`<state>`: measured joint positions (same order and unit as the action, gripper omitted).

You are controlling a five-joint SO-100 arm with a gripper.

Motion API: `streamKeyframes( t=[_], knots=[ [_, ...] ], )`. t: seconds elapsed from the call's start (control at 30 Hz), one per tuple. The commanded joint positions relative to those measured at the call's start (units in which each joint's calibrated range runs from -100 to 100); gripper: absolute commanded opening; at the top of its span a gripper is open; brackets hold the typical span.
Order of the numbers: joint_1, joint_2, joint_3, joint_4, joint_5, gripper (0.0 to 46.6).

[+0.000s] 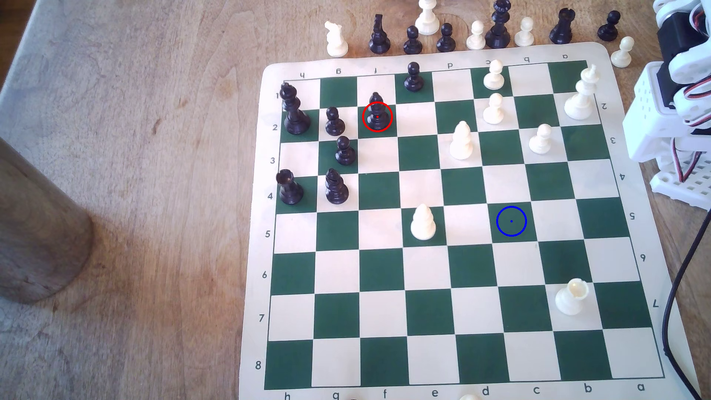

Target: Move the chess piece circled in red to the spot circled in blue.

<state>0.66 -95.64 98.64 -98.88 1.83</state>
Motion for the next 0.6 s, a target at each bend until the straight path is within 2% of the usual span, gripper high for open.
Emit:
streamKeyframes(
  t=[0.0,0.23,0.47,0.57],
  knots=[
    [-0.2,-0.1,0.8,6.9,0.1,0.2],
    [-0.2,-0.1,-5.5,27.1,0.1,0.2],
    [2.0,-0.1,-18.6,64.7,-0.2,0.2],
    [3.6,-0.1,-22.8,75.0,-0.2,0.2]
  ],
)
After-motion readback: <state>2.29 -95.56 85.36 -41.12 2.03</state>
